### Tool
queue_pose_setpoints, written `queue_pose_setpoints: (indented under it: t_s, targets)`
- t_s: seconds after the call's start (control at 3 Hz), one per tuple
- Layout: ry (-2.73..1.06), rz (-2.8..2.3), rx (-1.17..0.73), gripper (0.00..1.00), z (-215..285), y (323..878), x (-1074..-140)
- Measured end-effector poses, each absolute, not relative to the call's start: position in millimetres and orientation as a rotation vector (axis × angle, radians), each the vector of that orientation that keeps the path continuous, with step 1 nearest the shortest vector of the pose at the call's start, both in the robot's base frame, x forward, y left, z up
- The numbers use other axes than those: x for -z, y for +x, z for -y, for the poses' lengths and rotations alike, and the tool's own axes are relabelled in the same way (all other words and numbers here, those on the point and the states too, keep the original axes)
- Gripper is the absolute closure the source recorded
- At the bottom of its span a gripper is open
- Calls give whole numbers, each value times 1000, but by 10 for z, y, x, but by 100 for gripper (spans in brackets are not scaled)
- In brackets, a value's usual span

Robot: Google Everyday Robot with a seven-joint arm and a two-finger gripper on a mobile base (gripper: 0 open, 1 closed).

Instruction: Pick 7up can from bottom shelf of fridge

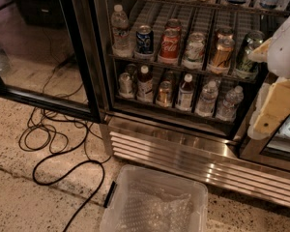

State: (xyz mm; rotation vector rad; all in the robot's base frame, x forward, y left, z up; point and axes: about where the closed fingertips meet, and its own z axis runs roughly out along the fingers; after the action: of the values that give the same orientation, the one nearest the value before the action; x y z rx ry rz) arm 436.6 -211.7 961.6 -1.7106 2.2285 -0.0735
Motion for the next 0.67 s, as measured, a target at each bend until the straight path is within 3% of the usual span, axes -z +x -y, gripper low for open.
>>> queue_pose_setpoints:
  t_s: [0.67]
  targets:
    - [-1693,-2225,95,0,1950,4279,-9099]
